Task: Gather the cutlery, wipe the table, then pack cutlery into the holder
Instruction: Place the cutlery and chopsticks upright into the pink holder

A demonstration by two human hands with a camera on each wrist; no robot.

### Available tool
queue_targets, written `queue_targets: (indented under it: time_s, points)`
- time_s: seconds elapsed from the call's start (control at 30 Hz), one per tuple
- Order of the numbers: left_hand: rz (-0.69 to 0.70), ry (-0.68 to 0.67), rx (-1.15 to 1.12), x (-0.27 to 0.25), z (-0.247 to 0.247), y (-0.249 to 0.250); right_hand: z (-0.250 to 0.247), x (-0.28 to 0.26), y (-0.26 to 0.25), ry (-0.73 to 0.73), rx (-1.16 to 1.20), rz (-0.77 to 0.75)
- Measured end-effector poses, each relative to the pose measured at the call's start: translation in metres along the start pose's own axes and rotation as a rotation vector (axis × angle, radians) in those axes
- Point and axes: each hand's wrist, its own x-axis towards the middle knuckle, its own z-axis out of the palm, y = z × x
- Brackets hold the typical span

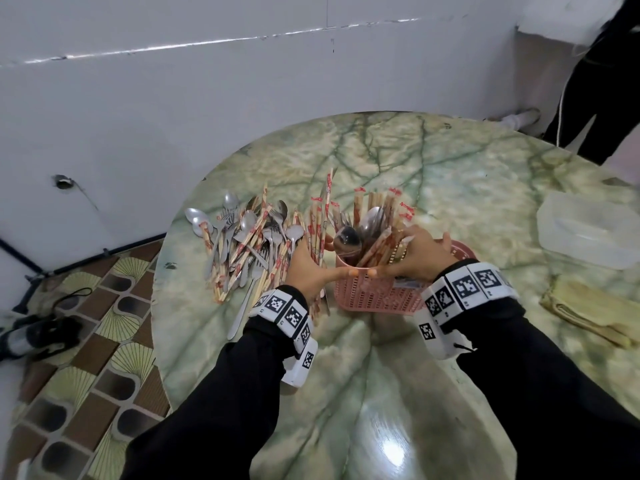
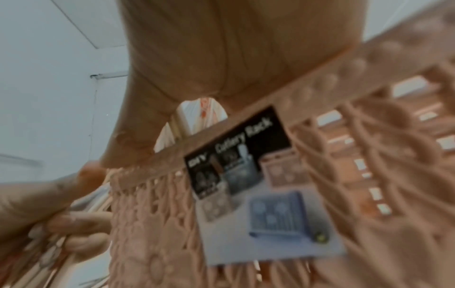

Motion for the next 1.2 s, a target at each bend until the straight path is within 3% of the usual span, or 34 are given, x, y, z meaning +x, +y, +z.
queue_targets:
  time_s: [0.2,0.33,0.43,0.57,0.67,0.73,0.83,1.0,1.1,1.2]
  points:
    - [0.02,0.045,-0.055,0.001,-0.005,-0.004,0.006,-0.004,0.003,0.059,-0.066,-0.042]
    - [0.046,0.125,-0.116,-0.003,-0.01,0.001,-0.008,-0.01,0.01,-0.071,-0.094,-0.008]
    - [0.071,0.238,-0.136,-0.007,-0.015,0.013,-0.033,-0.021,0.013,-0.128,0.172,-0.047]
    - [0.256,0.374,-0.221,-0.014,-0.017,0.048,-0.062,-0.046,0.004,0.079,0.68,-0.23]
    - [0.45,0.226,-0.184,-0.026,-0.01,0.082,-0.066,-0.059,-0.015,0.201,0.975,-0.428]
    - [0.552,0.009,-0.129,-0.038,0.003,0.1,-0.061,-0.064,-0.027,0.146,0.973,-0.496]
    - [0.558,-0.265,-0.055,-0.052,0.03,0.112,-0.046,-0.072,-0.041,0.014,0.948,-0.542]
    - [0.425,-0.32,-0.077,-0.056,0.051,0.102,-0.026,-0.074,-0.036,0.249,1.172,-0.388]
    - [0.406,-0.32,-0.028,-0.056,0.054,0.1,-0.023,-0.074,-0.03,0.273,1.194,-0.332]
    - [0.409,-0.313,-0.083,-0.055,0.056,0.1,-0.025,-0.072,-0.029,0.253,1.102,-0.396]
